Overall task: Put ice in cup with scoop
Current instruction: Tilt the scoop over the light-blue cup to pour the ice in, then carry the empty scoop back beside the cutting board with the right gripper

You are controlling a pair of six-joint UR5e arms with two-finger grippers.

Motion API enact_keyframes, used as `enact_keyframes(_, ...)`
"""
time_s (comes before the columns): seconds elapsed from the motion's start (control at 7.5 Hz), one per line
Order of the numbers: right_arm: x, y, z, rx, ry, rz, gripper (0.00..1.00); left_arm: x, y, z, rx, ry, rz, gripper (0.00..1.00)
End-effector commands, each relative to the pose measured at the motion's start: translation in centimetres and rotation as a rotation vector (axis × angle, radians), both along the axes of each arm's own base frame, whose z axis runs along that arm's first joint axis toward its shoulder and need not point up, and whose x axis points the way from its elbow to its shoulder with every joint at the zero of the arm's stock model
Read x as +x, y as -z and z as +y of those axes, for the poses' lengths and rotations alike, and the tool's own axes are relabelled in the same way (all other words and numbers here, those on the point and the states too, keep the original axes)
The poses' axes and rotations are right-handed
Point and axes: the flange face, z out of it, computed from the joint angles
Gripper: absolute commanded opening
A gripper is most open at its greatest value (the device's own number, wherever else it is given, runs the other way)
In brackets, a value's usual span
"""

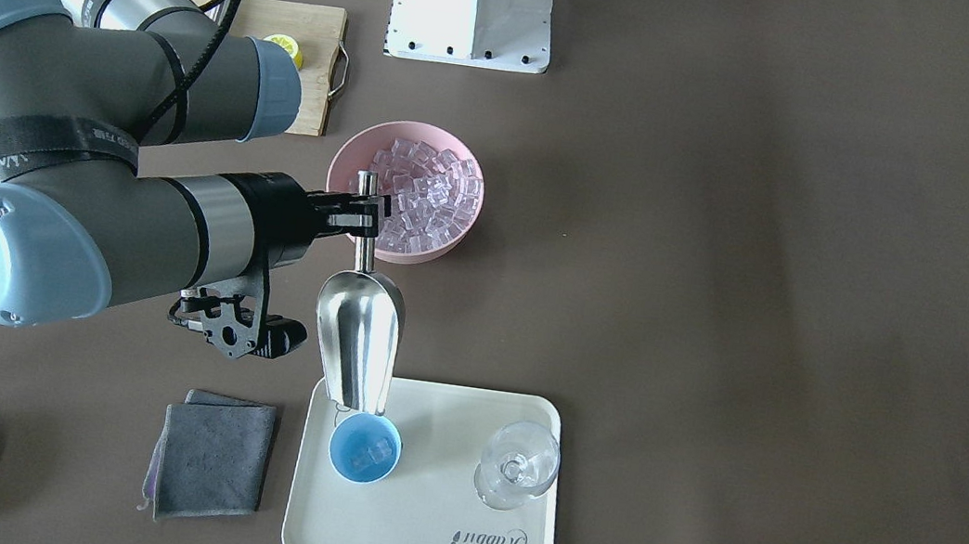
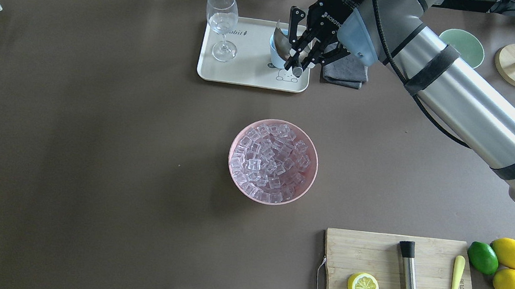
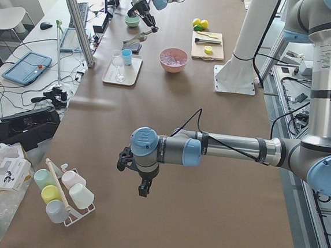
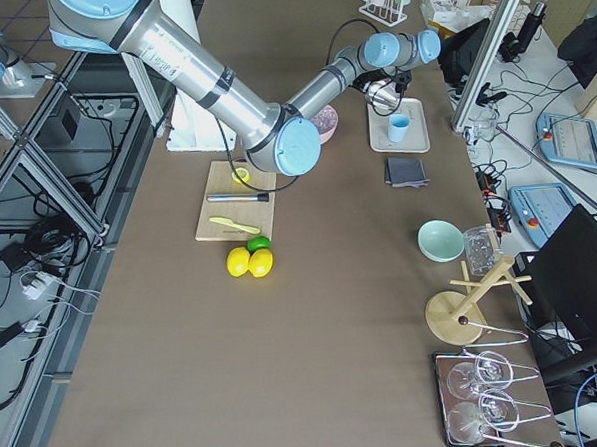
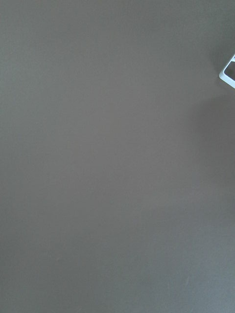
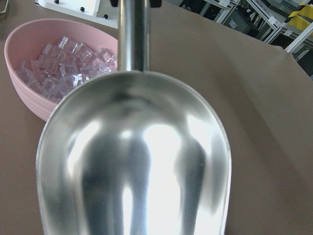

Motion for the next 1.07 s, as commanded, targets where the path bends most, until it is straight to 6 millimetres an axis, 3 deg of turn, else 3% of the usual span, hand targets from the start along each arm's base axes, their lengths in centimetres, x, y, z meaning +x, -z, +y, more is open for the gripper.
enact_keyframes(0.0, 0.1, -1.0, 0.1, 0.013, -0.003, -0.005, 0.0, 0.0, 0.0, 0.0, -0.001, 0.0, 0.0, 0.99)
enact_keyframes(0.27, 1.4, -0.1, 1.6, 0.133, -0.023, 0.049, 0.0, 0.0, 0.0, 0.0, -0.001, 0.0, 0.0, 0.99)
enact_keyframes(0.53, 5.0, -1.9, 5.6, 0.336, -0.076, 0.172, 0.0, 0.0, 0.0, 0.0, -0.001, 0.0, 0.0, 0.99)
enact_keyframes(0.67, 7.1, -3.6, 7.8, 0.436, -0.111, 0.257, 0.0, 0.0, 0.0, 0.0, -0.001, 0.0, 0.001, 0.99)
enact_keyframes(0.8, 8.9, -6.8, 9.2, 0.497, -0.137, 0.364, 0.0, 0.0, 0.0, 0.0, -0.001, 0.0, 0.002, 0.99)
enact_keyframes(0.93, 10.4, -11.3, 11.1, 0.512, -0.115, 0.408, 0.0, 0.0, 0.0, 0.0, -0.001, 0.0, 0.002, 0.99)
